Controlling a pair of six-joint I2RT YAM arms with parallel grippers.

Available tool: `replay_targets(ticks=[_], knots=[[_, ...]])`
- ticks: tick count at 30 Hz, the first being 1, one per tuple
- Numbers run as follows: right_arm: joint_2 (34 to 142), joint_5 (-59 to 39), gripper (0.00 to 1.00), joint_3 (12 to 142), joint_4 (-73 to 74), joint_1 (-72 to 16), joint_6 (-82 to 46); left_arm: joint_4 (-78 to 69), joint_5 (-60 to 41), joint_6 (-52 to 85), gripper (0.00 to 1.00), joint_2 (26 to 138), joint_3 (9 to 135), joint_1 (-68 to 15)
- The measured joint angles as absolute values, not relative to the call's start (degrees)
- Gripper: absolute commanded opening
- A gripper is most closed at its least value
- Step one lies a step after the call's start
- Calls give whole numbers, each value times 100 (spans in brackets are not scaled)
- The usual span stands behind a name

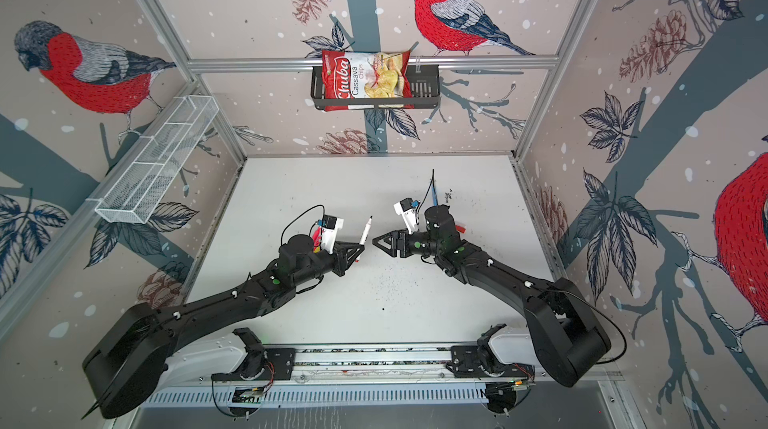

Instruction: Insert the pens into the pen caps

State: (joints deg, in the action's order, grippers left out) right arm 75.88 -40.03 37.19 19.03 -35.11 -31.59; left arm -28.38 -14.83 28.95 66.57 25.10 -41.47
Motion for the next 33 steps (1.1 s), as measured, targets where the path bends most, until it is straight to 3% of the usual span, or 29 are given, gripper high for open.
replay_targets(ticks=[13,25,28,30,33], knots=[[7968,-4045,52,3970,2259,-3715,-3326,-3133,-1476,3009,14,6792,2523,-4473],[8066,-4056,17,3979,2357,-3734,-3444,-3363,-1529,3004,14,7063,2567,-4663],[8060,-4069,13,3975,2357,-3736,-3444,-3358,-1568,3004,19,7081,2576,-4665],[8047,-4066,12,3966,2355,-3736,-3439,-3356,-1608,3004,29,7118,2600,-4665],[8018,-4066,11,3951,2357,-3745,-3437,-3354,-1704,3017,31,7231,2700,-4668]])
